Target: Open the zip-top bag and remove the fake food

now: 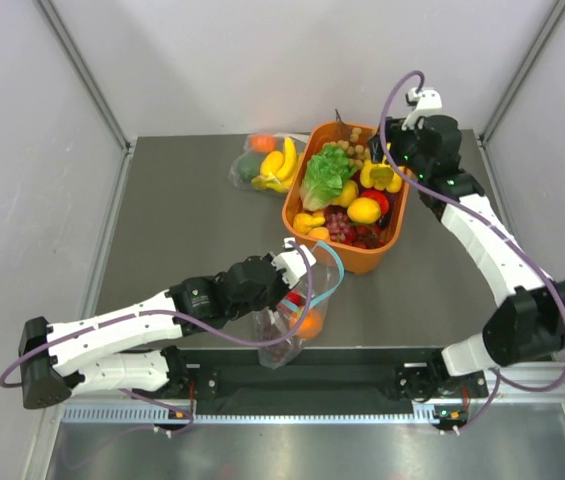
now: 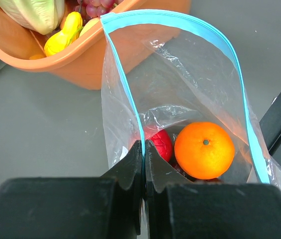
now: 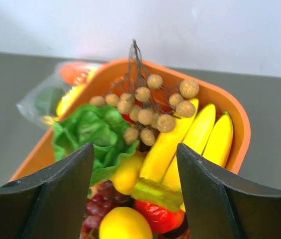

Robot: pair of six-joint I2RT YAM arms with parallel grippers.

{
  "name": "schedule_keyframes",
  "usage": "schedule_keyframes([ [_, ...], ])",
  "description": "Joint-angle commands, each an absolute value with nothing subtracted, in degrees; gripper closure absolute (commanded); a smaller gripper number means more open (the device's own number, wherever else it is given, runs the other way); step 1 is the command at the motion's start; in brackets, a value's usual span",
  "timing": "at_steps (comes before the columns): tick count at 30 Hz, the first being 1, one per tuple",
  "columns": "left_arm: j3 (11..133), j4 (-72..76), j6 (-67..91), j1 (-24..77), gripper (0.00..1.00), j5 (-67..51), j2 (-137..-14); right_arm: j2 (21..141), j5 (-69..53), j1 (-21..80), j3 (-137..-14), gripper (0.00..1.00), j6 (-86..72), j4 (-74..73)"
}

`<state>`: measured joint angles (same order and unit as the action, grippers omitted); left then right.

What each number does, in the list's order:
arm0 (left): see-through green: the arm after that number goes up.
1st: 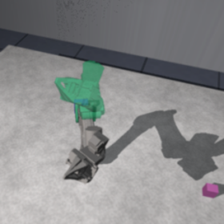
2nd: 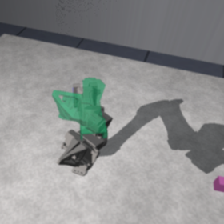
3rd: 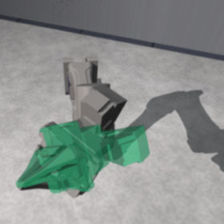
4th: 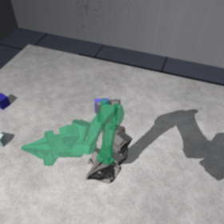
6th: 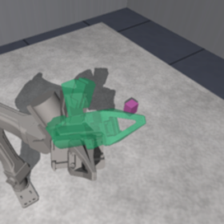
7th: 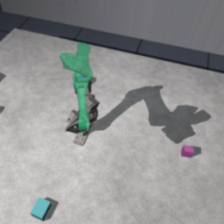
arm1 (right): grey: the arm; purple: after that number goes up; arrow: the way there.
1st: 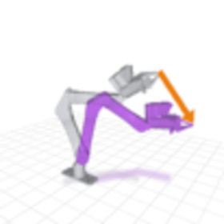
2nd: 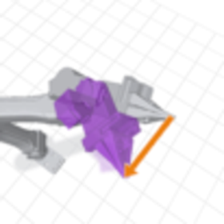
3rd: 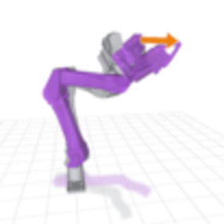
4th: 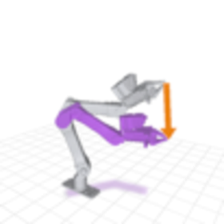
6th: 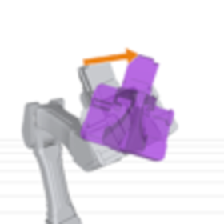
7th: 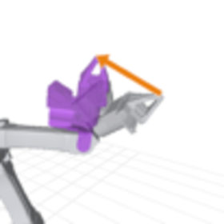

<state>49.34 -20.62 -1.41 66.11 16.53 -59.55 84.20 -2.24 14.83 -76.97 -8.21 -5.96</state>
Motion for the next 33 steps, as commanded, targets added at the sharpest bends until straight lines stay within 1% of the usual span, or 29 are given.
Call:
schedule_keyframes([
  [1,50.3,-19.0,-1.2,65.9,0.95,16.7,-59.2,75.7,-4.0,14.9,-74.4,0.34,-9.7,-2.2],
  [6,49.9,-18.6,-1.4,65.8,0.95,17.9,-58.5,66.4,-9.7,15.6,-67.7,0.33,-12.6,-3.8],
  [9,49.7,-18.1,-1.4,65.8,0.95,18.9,-58.1,58.1,-9.9,19.1,-60.3,0.33,-13.0,-5.2],
  [11,49.5,-17.8,-1.4,65.7,0.95,19.2,-57.4,55.7,-8.4,25.3,-58.4,0.33,-12.2,-6.9],
  [12,49.4,-17.8,-1.4,65.7,0.95,19.5,-57.4,53.9,-5.7,30.6,-56.5,0.33,-11.8,-8.9],
  [15,49.3,-17.6,-1.4,65.7,0.95,20.2,-56.9,50.0,-2.5,36.9,-50.7,0.33,-14.0,-8.7],
  [17,49.2,-17.5,-1.4,65.7,0.95,20.3,-56.6,48.3,-2.6,40.0,-47.6,0.35,-15.9,-7.5],
  [18,49.2,-17.5,-1.3,65.7,0.95,20.4,-56.6,47.7,-3.5,40.8,-44.9,0.36,-17.4,-6.3],
  [22,49.1,-17.3,-1.4,65.7,0.95,20.2,-56.5,48.1,-5.7,43.9,-40.9,0.41,-19.2,-3.3],
  [26,49.0,-17.5,-1.4,65.7,0.95,20.3,-56.6,50.4,-5.8,47.1,-39.8,0.44,-19.8,-0.8],
  [33,49.0,-17.5,-1.5,65.7,0.95,20.0,-56.8,52.6,-4.1,51.9,-40.4,0.44,-19.6,1.1],
])
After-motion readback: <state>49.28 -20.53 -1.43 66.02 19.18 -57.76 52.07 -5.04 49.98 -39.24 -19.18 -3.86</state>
